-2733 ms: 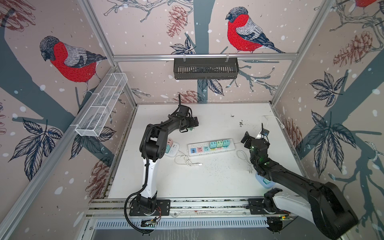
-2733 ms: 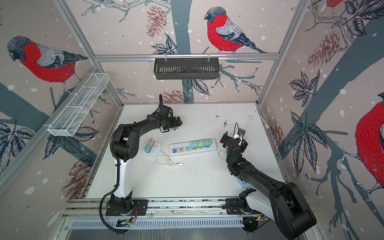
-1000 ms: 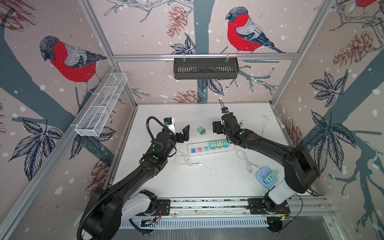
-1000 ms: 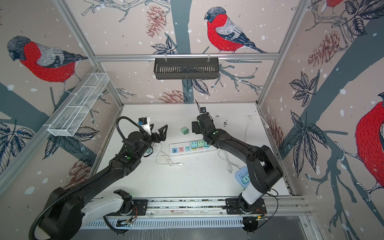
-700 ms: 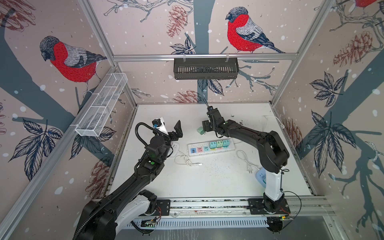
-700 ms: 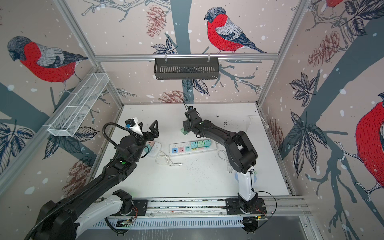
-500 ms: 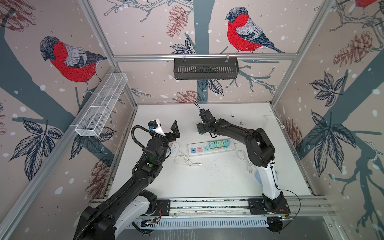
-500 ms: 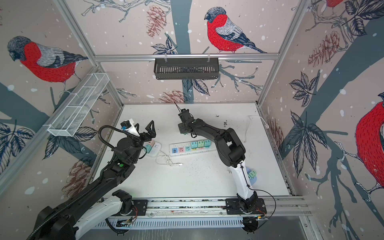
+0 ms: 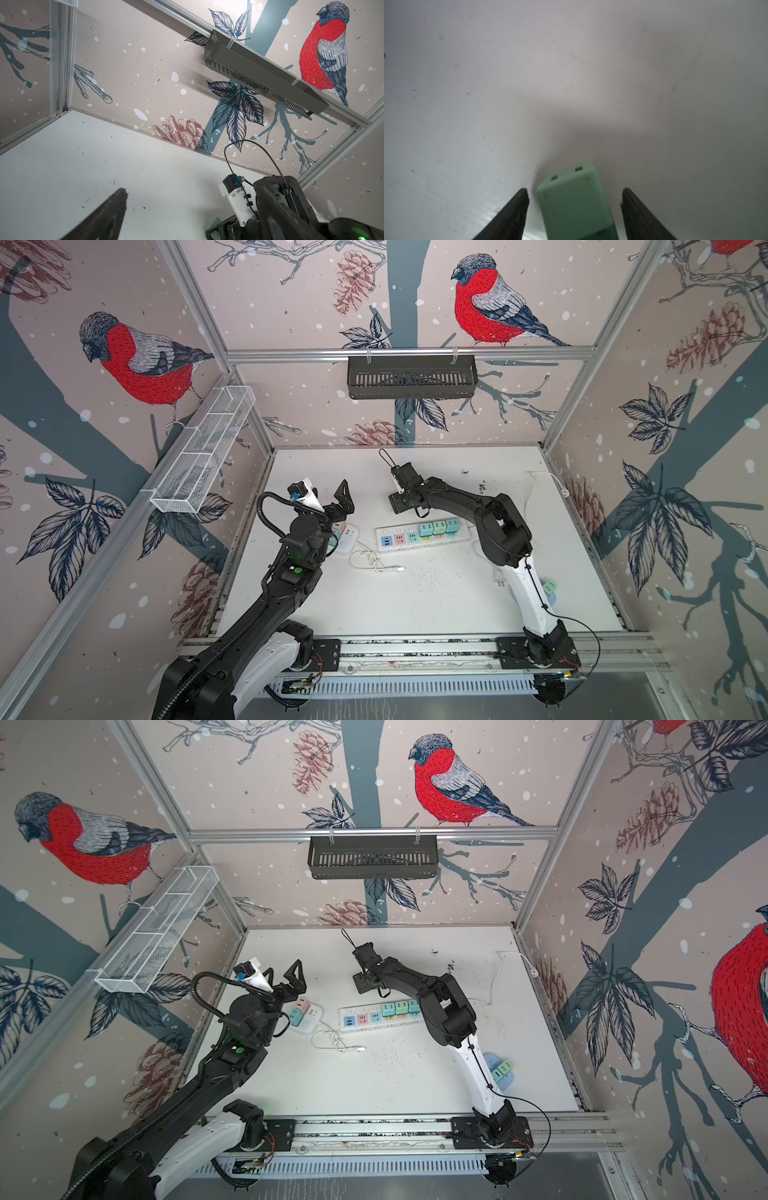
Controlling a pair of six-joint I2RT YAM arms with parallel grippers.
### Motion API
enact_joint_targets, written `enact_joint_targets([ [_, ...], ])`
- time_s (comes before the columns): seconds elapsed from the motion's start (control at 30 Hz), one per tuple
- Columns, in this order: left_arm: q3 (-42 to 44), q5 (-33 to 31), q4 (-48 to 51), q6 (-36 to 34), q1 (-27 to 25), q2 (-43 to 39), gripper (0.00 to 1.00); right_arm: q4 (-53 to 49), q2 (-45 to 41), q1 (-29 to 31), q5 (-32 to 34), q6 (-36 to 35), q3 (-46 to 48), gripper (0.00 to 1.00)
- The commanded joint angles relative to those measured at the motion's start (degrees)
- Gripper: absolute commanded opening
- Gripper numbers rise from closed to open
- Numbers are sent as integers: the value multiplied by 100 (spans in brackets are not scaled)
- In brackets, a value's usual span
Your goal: Insert the plug
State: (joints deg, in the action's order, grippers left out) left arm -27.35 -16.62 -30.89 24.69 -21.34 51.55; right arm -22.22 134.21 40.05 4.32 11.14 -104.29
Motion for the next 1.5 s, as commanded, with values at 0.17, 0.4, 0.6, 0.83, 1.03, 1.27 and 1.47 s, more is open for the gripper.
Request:
enact_joint_targets([
  [0.17, 2, 33, -272, 82, 43, 21, 97, 32, 70, 3, -163, -56, 36, 62],
  [0.4, -2, 43, -259, 93, 43, 22, 97, 181, 53, 9, -109, -26, 254, 50],
  [0.6, -48, 55, -189, 112, 49, 39, 97, 216, -10, 11, -210, 48, 334, 37],
  [0.83, -189, 124, -26, 172, 52, 91, 97, 441, -828, 144, -384, 130, 621, 30],
  [1.03, -202, 352, -74, 159, 50, 71, 97, 908, -2101, 445, 45, 70, 1469, 27],
  [1.27, 1, 689, -257, 211, 50, -273, 97, 1964, -4133, 708, 408, 143, 3403, 25],
  [1.47, 460, 857, -785, 505, 43, -569, 97, 3086, -6037, 836, 826, 92, 5316, 25],
])
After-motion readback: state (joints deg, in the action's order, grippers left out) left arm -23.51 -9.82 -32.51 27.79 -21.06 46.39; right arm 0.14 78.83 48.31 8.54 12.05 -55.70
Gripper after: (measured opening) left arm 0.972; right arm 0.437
